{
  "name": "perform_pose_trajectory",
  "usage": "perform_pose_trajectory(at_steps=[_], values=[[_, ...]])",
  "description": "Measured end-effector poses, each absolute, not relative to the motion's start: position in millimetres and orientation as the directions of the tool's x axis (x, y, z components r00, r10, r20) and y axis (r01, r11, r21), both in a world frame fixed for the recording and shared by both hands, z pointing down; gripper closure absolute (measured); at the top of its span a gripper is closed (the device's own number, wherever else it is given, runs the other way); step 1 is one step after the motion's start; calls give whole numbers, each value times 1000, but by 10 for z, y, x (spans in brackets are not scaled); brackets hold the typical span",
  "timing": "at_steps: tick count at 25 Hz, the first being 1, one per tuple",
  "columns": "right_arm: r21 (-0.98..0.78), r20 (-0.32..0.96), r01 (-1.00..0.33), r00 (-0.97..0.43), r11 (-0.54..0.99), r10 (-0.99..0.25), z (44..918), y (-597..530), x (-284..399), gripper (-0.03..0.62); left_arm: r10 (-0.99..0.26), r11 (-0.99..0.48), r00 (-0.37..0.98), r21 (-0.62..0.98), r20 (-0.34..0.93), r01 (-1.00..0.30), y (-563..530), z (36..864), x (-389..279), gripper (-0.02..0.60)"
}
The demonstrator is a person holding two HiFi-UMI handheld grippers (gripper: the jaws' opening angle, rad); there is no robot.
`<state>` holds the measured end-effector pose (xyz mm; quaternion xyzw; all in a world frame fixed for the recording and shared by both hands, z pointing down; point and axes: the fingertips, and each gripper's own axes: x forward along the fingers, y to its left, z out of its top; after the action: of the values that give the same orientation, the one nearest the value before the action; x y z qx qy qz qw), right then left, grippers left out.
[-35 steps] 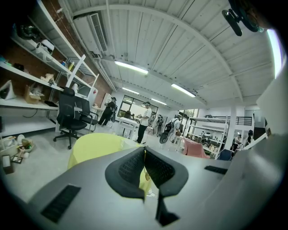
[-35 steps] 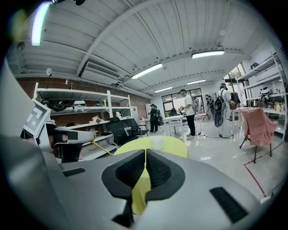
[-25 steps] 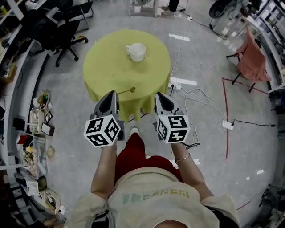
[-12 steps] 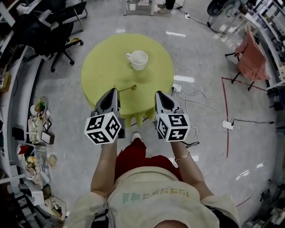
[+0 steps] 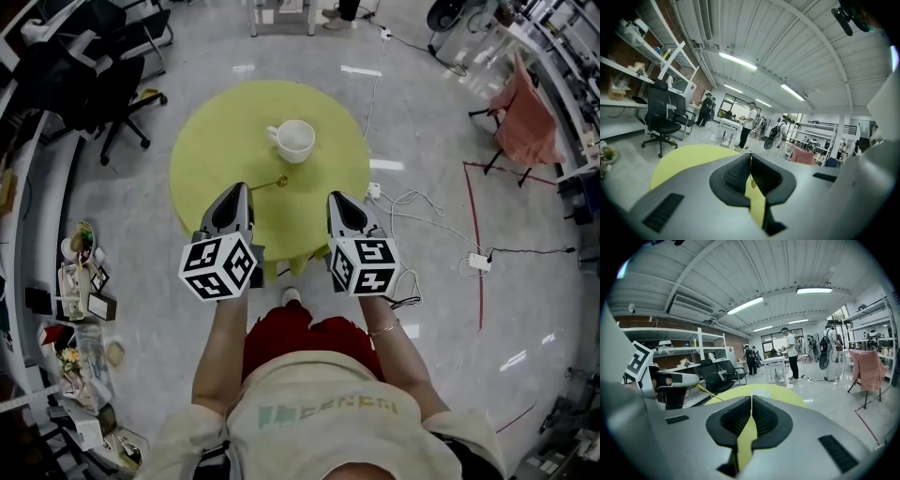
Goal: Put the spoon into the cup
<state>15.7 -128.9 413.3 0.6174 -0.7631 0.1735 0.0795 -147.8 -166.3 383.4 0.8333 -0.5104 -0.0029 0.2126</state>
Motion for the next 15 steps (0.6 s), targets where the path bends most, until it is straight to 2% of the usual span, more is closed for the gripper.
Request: perform_pose_trajectory(at_steps=[15], values=[[-156, 359, -977, -196, 148, -912, 4187, -1491, 177, 557, -843, -395, 492, 373, 215, -840, -1961, 3863, -1504, 558]])
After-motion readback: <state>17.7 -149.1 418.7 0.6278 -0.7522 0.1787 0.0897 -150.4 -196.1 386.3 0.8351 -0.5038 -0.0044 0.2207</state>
